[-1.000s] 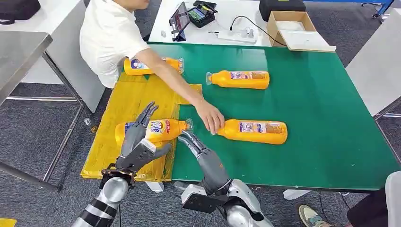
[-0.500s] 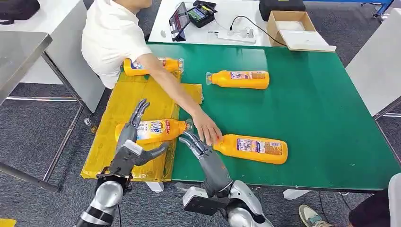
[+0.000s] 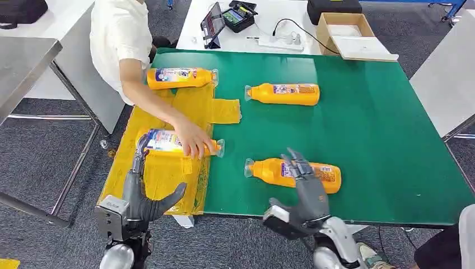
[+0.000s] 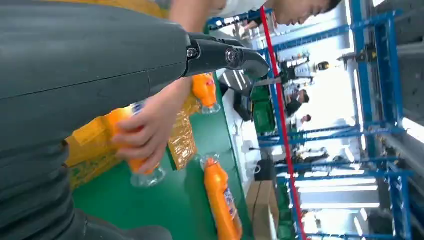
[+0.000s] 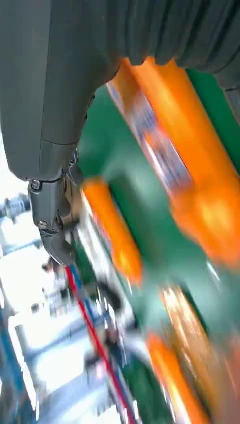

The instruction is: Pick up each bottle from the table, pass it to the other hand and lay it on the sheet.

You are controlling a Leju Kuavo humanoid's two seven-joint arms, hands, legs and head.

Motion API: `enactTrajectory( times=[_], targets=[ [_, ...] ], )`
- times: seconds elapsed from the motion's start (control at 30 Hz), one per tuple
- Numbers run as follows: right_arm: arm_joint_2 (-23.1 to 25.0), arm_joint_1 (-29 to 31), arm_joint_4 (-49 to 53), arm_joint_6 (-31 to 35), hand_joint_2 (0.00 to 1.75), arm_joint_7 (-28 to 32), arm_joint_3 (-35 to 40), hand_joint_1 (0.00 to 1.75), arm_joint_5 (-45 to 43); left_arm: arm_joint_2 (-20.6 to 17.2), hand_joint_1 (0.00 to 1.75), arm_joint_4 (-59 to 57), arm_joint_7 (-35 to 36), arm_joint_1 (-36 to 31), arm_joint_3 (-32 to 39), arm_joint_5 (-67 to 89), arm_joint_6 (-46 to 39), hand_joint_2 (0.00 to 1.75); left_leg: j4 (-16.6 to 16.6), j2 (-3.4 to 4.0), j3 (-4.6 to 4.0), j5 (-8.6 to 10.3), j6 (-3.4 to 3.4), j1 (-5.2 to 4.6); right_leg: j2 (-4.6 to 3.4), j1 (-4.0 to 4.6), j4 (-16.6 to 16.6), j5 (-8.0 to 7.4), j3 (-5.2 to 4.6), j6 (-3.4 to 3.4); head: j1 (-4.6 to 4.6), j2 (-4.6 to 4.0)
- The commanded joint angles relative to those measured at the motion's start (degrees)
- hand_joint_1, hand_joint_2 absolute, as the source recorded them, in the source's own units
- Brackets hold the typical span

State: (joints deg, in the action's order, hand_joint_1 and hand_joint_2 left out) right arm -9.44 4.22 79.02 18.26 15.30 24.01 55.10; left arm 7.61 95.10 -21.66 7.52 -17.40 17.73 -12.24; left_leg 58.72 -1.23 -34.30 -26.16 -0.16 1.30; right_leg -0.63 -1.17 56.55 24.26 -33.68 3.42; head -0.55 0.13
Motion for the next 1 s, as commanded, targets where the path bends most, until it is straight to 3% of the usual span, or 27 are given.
enactTrajectory(
  times=[0.03,0.43,0.73,0.8,0.97,1.0],
  targets=[
    [-1.1,10.0,-21.6,-3.6,1.75,0.1,-6.2,0.00,2.7,-1.1,0.00,1.4,0.0,0.6,-1.6,-3.6,0.2,1.75,-0.1,0.29,0.26,0.02,0.08,0.00,-0.14,0.05,-0.1,-0.09,0.18,-0.15,-0.04,0.00],
    [-1.7,16.1,-31.1,-3.7,1.75,-4.2,-3.2,0.00,5.7,-1.5,0.00,0.2,0.1,0.0,-1.5,-3.5,-2.0,1.75,-0.1,0.12,0.13,0.05,0.07,0.03,-0.03,0.04,0.0,-0.05,0.08,-0.01,-0.02,0.00],
    [0.5,20.1,-39.5,-6.2,1.75,-6.5,-1.7,0.00,6.1,-1.6,0.00,-1.6,0.4,-1.3,-2.4,-3.6,-1.9,1.75,-0.1,0.17,0.17,0.06,0.06,0.02,-0.07,0.05,0.0,-0.08,0.08,-0.04,-0.04,0.00],
    [0.5,21.3,-41.1,-8.8,1.75,-10.9,-0.2,0.00,7.9,-1.7,0.00,-1.3,0.7,-1.0,-2.3,-3.4,-2.0,1.75,-0.1,0.24,0.31,0.08,0.10,0.04,-0.06,0.09,-0.1,-0.11,0.20,-0.12,-0.04,0.00],
    [1.4,23.1,-43.9,-13.0,1.75,-12.9,1.2,0.00,7.8,-1.6,0.00,-1.5,1.4,-0.8,-2.2,-2.8,-2.3,1.75,-0.2,0.35,0.46,0.08,0.14,0.04,-0.11,0.11,-0.1,-0.14,0.33,-0.16,-0.04,0.00],
    [1.5,23.2,-44.3,-13.4,1.75,-12.5,1.3,0.35,7.2,-1.6,0.00,-1.6,1.5,-0.9,-2.2,-2.7,-2.3,1.75,-0.1,0.27,0.46,0.08,0.11,0.04,-0.09,0.09,-0.1,-0.14,0.31,-0.10,-0.02,0.00]
  ],
)
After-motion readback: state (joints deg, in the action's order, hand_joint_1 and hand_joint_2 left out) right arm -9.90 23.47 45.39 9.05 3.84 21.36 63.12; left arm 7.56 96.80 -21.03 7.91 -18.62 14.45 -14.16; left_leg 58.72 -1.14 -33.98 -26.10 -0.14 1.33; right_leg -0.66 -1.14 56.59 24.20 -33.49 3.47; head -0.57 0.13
